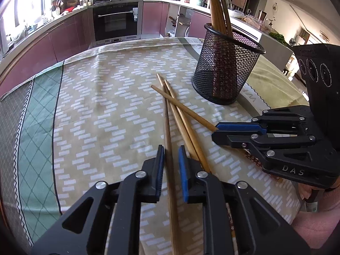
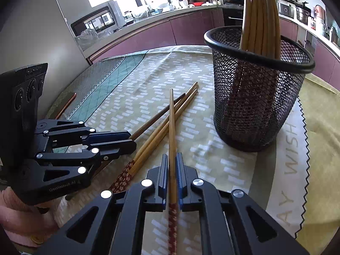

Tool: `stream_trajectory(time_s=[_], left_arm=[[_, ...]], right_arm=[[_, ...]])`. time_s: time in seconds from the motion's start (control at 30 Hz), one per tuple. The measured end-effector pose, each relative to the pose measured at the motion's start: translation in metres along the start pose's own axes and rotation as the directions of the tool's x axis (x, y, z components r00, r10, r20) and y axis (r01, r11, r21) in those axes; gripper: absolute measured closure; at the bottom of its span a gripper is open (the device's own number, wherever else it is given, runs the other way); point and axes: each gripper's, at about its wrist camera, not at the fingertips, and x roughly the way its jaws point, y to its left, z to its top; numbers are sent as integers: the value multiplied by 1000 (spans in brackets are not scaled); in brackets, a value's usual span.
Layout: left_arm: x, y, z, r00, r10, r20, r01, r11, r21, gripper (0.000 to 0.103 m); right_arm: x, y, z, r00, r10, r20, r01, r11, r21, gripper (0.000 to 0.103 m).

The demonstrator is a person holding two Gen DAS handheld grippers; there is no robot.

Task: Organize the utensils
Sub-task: 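Lift the left tool's chopstick off the cloth while the right tool lifts its own, then raise the left tool's chopstick upright over the holder while the right tool carries its own there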

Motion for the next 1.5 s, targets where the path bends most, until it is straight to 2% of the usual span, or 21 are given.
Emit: stream_trajectory(time_s=[0.2, 0.27, 0.37, 0.6, 0.73, 1.1, 1.5], left_arm=[[7, -1, 9, 1000, 7, -2, -7, 1000, 4, 86], [8, 0, 9, 1000, 15, -1, -15, 1000, -7, 94], [7, 3, 10, 1000, 8, 0, -8, 999, -32, 95], [-11, 2, 10, 999, -11, 37, 13, 999, -35, 95], [-28, 0, 15, 996, -49, 74, 51, 998, -31, 95], [-68, -2, 27, 977, -143, 158, 148, 989, -23, 95], [-112, -1, 37, 940, -213, 266, 226, 974, -19, 95]], right_arm=[[9, 3, 8, 1000, 1, -1, -1, 1000, -9, 97], [8, 2, 7, 1000, 6, 3, -6, 1000, -3, 97], [3, -1, 4, 1000, 15, 15, -15, 1000, 4, 97], [-24, -2, 4, 995, 37, 91, -37, 999, -6, 97], [-41, -4, 5, 989, 42, 141, -42, 999, -8, 97], [-79, -17, 7, 968, 62, 244, -69, 997, 20, 97], [-107, -29, 13, 944, 54, 326, -72, 996, 46, 97]])
